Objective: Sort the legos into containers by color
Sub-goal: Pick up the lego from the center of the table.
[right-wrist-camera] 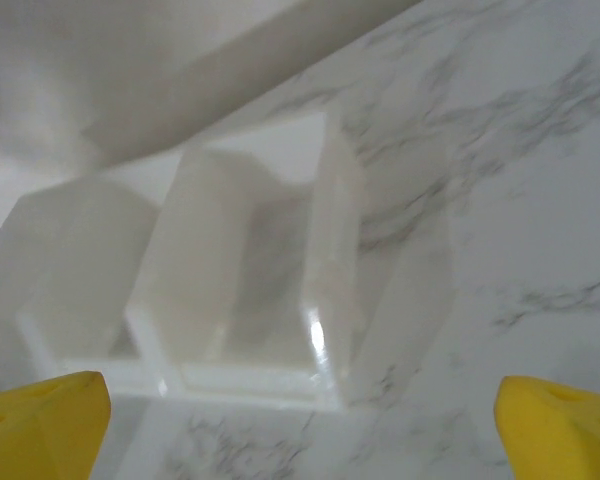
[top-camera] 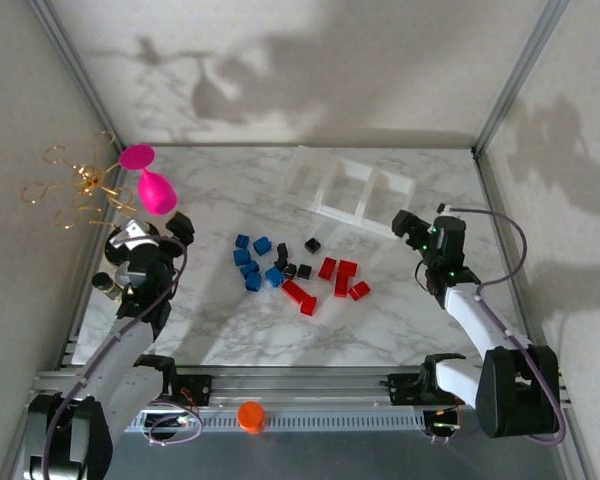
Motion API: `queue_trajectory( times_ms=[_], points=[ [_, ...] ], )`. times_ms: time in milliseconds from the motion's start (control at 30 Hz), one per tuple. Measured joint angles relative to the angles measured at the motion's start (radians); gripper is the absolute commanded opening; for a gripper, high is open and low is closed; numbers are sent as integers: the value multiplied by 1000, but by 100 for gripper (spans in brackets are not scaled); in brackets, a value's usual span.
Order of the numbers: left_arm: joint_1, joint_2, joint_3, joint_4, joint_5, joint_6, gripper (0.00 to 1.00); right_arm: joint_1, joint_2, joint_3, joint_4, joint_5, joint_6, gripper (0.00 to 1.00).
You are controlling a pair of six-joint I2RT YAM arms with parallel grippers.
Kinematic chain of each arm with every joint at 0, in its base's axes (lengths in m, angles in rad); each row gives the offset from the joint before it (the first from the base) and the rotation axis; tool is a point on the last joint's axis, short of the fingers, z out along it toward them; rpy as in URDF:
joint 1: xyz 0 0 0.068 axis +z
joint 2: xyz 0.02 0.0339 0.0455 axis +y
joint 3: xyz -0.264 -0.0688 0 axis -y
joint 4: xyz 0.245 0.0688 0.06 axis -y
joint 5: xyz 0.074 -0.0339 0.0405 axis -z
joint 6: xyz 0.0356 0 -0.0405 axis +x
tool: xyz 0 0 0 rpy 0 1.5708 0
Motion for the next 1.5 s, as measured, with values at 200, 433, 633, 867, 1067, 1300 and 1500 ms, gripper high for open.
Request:
queue_trajectory(
  times_ms=[200, 433, 633, 867, 1067, 1300, 1500],
  points=[
    [-129, -8, 59, -153, 70, -34, 99, 130, 51, 103, -175, -21, -1, 99],
    [-275, -8, 97, -270, 129, -61, 99, 317, 169, 225, -338, 1, -10, 98],
    [-396, 54, 134, -283, 150, -95, 99, 458, 332, 349, -424, 13, -56, 92],
    [-468, 168, 174, -273, 149, -126, 100, 565, 546, 507, -476, 34, -168, 83],
    [-470, 224, 190, -254, 134, -161, 100, 571, 690, 613, -492, 53, -245, 76],
    [-471, 245, 210, -248, 98, -168, 100, 571, 804, 702, -494, 61, -306, 67],
    [-471, 260, 213, -248, 76, -168, 100, 571, 859, 750, -493, 81, -341, 56]
  ],
)
